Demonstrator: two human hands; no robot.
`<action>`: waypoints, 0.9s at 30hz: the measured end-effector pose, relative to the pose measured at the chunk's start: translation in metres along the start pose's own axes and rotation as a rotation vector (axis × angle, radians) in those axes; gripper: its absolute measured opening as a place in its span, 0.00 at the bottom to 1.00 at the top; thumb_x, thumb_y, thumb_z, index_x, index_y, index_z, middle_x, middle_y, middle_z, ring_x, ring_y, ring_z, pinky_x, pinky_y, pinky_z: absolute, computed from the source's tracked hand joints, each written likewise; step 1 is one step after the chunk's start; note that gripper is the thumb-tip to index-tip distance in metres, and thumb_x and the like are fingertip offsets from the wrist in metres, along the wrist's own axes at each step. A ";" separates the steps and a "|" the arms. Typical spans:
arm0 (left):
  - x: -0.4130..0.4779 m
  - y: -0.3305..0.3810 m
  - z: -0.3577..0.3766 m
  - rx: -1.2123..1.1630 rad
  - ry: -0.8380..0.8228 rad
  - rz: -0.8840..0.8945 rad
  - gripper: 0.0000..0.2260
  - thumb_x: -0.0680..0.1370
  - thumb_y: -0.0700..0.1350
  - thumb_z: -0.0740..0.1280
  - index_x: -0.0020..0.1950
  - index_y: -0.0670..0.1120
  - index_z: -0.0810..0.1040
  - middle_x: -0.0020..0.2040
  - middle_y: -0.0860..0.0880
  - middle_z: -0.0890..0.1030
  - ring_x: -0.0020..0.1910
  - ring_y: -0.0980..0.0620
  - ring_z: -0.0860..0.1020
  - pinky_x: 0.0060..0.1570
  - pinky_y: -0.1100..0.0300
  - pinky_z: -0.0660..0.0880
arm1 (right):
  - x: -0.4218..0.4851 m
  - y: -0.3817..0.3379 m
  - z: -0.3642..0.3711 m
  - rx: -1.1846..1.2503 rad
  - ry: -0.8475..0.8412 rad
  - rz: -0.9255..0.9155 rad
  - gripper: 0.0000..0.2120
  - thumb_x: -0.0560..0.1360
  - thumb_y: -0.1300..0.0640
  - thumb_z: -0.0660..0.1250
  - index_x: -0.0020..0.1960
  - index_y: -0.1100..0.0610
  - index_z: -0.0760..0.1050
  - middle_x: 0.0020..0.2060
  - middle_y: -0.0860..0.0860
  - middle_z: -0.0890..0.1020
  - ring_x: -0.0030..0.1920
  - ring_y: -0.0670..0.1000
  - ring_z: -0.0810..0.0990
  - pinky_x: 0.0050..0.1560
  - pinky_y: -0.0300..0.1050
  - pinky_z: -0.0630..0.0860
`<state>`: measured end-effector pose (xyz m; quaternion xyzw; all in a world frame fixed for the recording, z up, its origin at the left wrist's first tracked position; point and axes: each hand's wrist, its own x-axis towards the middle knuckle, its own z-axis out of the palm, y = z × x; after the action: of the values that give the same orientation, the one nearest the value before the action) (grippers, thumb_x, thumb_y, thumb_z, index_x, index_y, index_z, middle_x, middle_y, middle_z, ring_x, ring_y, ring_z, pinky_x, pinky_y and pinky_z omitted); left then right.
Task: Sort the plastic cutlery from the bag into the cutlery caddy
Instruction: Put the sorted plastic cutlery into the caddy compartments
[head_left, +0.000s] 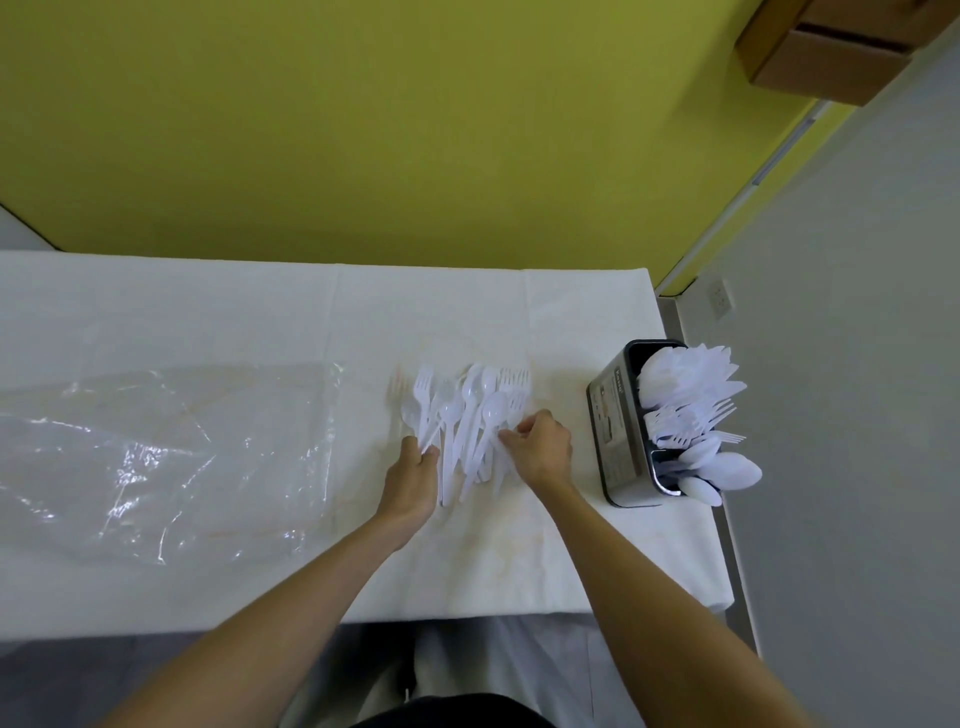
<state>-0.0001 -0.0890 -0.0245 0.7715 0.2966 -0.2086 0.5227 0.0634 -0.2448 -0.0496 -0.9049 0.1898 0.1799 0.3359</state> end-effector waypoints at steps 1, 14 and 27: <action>-0.001 0.001 0.000 -0.015 -0.005 -0.016 0.09 0.81 0.46 0.52 0.52 0.41 0.66 0.39 0.47 0.68 0.35 0.50 0.65 0.35 0.57 0.62 | 0.002 0.000 0.000 -0.010 -0.011 0.015 0.13 0.76 0.55 0.69 0.36 0.56 0.69 0.30 0.48 0.71 0.29 0.48 0.70 0.32 0.39 0.68; 0.002 -0.006 0.001 -0.147 -0.012 0.033 0.13 0.83 0.51 0.51 0.48 0.46 0.70 0.44 0.50 0.73 0.43 0.51 0.72 0.41 0.57 0.67 | 0.019 -0.006 -0.008 0.232 0.047 0.113 0.14 0.71 0.54 0.75 0.48 0.59 0.73 0.42 0.54 0.79 0.42 0.56 0.83 0.45 0.51 0.82; 0.003 0.006 -0.001 -0.518 -0.248 -0.092 0.11 0.83 0.39 0.53 0.49 0.44 0.74 0.43 0.50 0.75 0.34 0.55 0.65 0.39 0.64 0.65 | 0.019 -0.005 -0.017 0.101 -0.025 0.080 0.12 0.72 0.61 0.69 0.32 0.59 0.73 0.29 0.54 0.79 0.31 0.51 0.81 0.41 0.46 0.81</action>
<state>0.0061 -0.0889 -0.0223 0.5665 0.3085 -0.2423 0.7247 0.0850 -0.2576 -0.0432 -0.8761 0.2303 0.1944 0.3762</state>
